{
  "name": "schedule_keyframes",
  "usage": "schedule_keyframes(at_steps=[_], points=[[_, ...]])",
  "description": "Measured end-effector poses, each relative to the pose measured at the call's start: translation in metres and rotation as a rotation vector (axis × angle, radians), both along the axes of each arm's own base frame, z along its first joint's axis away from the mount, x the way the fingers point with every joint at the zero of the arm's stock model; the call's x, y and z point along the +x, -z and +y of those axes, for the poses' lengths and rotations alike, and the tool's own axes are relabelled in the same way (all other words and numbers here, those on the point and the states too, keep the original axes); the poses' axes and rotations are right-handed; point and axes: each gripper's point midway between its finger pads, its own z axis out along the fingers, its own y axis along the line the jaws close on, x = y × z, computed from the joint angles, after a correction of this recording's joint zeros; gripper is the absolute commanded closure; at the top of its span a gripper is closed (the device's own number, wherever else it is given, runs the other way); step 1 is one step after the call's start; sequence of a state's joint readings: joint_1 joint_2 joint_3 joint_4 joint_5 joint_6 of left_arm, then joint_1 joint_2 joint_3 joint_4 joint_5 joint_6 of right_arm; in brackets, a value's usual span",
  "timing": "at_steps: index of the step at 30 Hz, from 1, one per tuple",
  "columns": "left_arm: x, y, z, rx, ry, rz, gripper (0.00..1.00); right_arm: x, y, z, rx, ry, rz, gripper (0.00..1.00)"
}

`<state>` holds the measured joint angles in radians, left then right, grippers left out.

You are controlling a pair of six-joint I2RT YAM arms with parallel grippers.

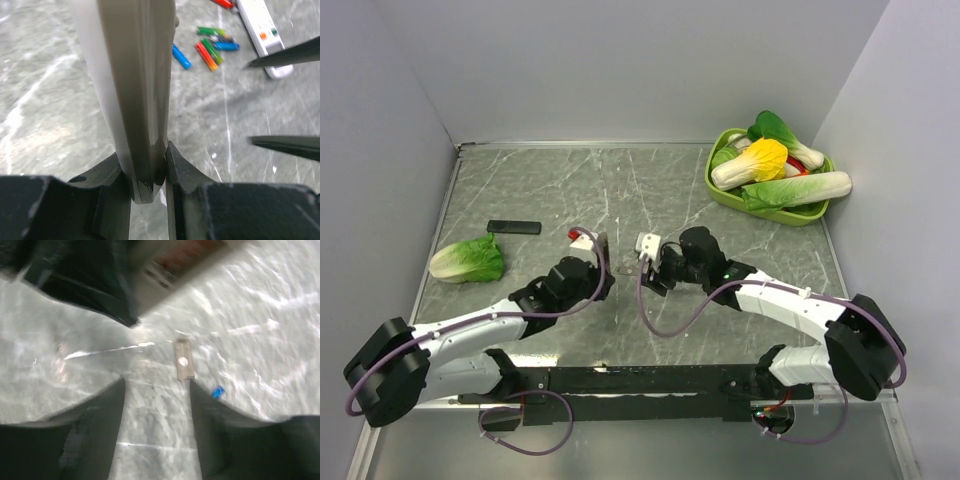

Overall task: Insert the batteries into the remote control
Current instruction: Remove the battery cover from the remote control.

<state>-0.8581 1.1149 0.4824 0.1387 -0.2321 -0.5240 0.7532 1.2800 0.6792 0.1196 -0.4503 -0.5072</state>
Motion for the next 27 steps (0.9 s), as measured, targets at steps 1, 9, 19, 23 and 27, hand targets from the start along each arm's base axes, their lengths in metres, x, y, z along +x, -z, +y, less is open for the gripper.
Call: schedule_keyframes(at_steps=[1, 9, 19, 23, 27], points=[[0.003, 0.000, 0.003, -0.014, -0.016, 0.004, 0.99, 0.004, -0.002, -0.003, 0.007, 0.040, 0.015, 0.30], [0.006, 0.003, 0.031, -0.138, -0.056, 0.012, 0.99, 0.029, -0.020, -0.031, 0.090, 0.390, 0.247, 0.28], [-0.032, -0.024, 0.024, -0.332, 0.171, -0.109, 0.99, 0.018, -0.010, -0.059, 0.134, 0.625, 0.522, 0.07], [-0.045, -0.049, 0.015, -0.387, 0.278, -0.192, 0.99, 0.016, -0.006, -0.065, 0.113, 0.665, 0.568, 0.00], [-0.055, -0.056, 0.008, -0.407, 0.362, -0.230, 0.97, 0.029, -0.017, -0.066, 0.083, 0.716, 0.576, 0.00]])
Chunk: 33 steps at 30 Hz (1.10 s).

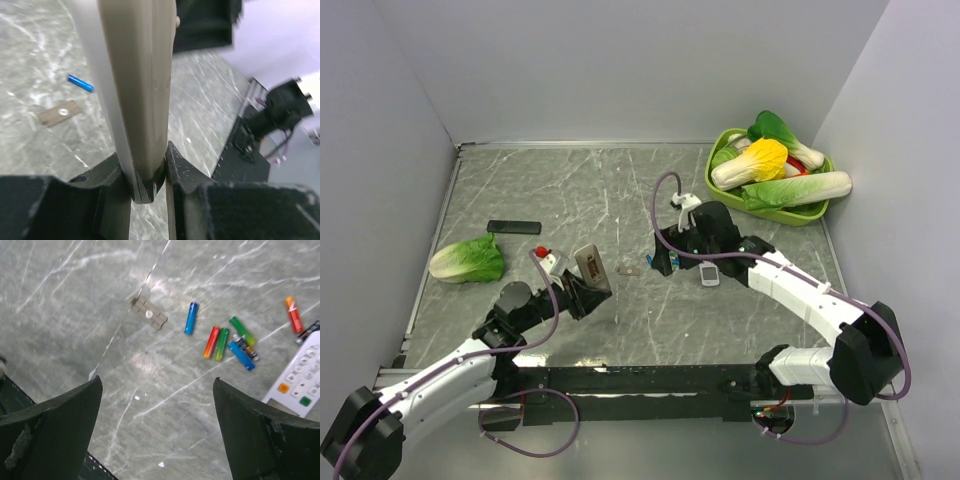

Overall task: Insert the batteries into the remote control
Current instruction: Pick up the battery from the center of the board.

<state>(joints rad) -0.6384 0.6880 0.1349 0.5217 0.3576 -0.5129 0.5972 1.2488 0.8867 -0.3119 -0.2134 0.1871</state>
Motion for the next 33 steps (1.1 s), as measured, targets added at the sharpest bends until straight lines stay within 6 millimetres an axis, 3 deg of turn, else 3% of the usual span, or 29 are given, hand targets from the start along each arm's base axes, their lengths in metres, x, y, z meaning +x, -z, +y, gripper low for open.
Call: schedule_keyframes(at_steps=[5, 8, 15, 20, 25, 33], points=[[-0.010, 0.008, -0.007, 0.016, 0.077, 0.015, 0.96, 0.016, -0.013, -0.001, -0.050, 0.040, 0.007, 0.08], [-0.014, 0.009, -0.007, 0.015, 0.096, 0.015, 0.96, 0.025, -0.009, 0.000, -0.092, 0.054, 0.034, 0.15], [-0.017, 0.007, -0.004, 0.005, 0.090, -0.007, 0.96, 0.030, 0.027, -0.005, -0.213, 0.063, 0.135, 0.36], [-0.014, 0.022, -0.006, 0.041, 0.091, 0.030, 0.97, 0.034, 0.042, -0.004, -0.260, 0.054, 0.188, 0.57], [-0.013, 0.034, -0.007, 0.068, 0.091, 0.069, 0.97, 0.047, 0.044, 0.008, -0.267, 0.047, 0.198, 0.59], [-0.013, 0.033, -0.007, 0.064, 0.091, 0.064, 0.97, 0.071, 0.060, 0.031, -0.307, 0.030, 0.240, 0.62]])
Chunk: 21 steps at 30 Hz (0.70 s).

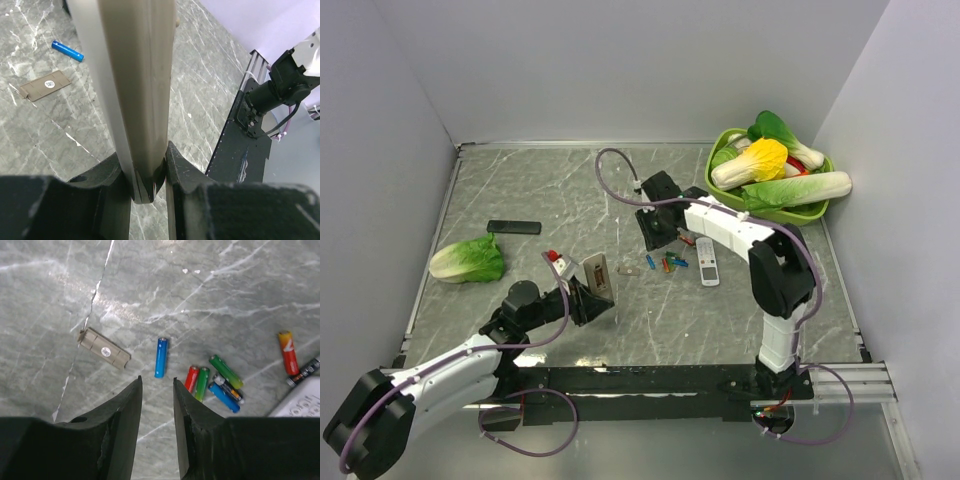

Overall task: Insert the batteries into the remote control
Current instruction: Pick up the battery from the center of the board.

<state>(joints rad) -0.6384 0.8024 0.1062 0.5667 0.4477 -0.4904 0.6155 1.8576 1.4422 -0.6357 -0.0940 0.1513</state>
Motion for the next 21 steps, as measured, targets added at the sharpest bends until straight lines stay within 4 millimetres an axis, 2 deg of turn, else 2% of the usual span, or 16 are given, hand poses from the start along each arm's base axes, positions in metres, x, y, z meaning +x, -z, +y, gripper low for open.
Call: schedule_keyframes(at_steps=[9, 21], points=[[0.001, 0.002, -0.001, 0.002, 0.000, 0.003, 0.98, 0.002, 0.028, 0.012, -0.066, -0.023, 0.086, 0.67], [0.001, 0.002, -0.001, 0.002, 0.000, 0.003, 0.98, 0.010, 0.054, 0.012, -0.146, -0.011, 0.120, 0.71]])
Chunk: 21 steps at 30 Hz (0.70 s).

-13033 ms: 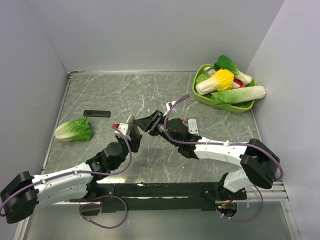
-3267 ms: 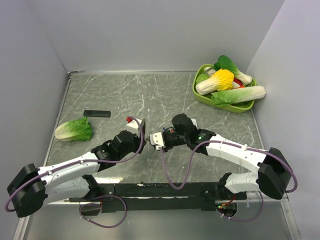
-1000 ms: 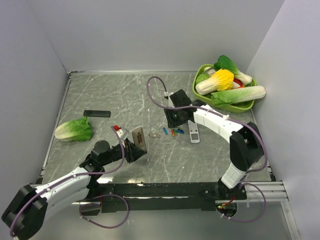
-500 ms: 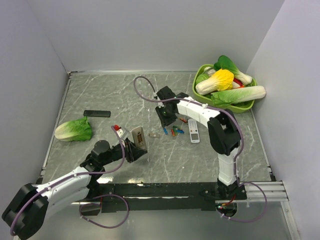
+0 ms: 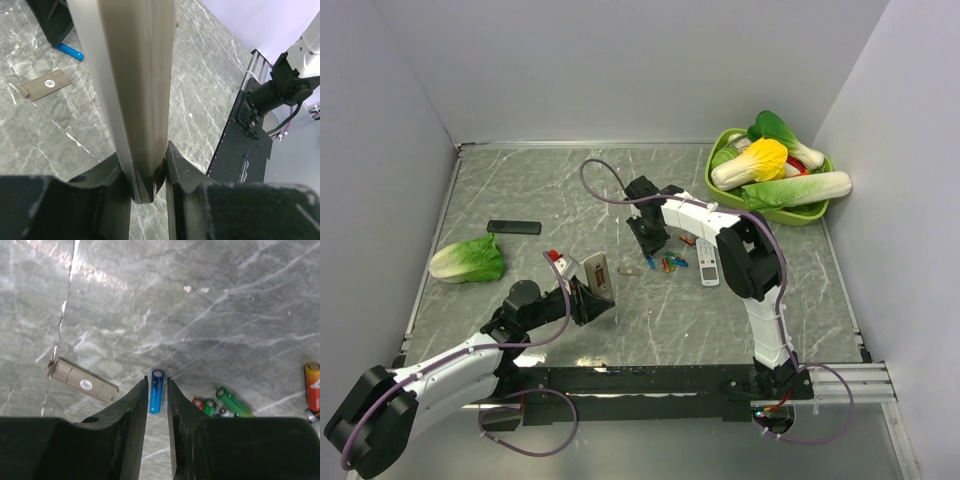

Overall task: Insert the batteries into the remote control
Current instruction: Pick up the battery from the center of the board.

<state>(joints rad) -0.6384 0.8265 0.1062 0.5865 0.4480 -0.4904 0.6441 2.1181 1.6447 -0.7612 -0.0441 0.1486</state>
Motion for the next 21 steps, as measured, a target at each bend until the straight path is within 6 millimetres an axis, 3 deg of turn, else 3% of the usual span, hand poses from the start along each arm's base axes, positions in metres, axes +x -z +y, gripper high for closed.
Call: schedule_keyframes(at_steps=[7, 13, 21], points=[[0.000, 0.000, 0.000, 0.000, 0.000, 0.000, 0.98, -0.001, 0.011, 0.000, -0.026, -0.001, 0.015, 0.78], [0.000, 0.000, 0.000, 0.000, 0.000, 0.000, 0.98, -0.002, 0.011, 0.001, -0.035, -0.007, 0.010, 0.99], [0.000, 0.001, 0.000, 0.001, -0.001, 0.004, 0.99, -0.016, 0.007, -0.008, -0.023, -0.011, -0.016, 1.00]])
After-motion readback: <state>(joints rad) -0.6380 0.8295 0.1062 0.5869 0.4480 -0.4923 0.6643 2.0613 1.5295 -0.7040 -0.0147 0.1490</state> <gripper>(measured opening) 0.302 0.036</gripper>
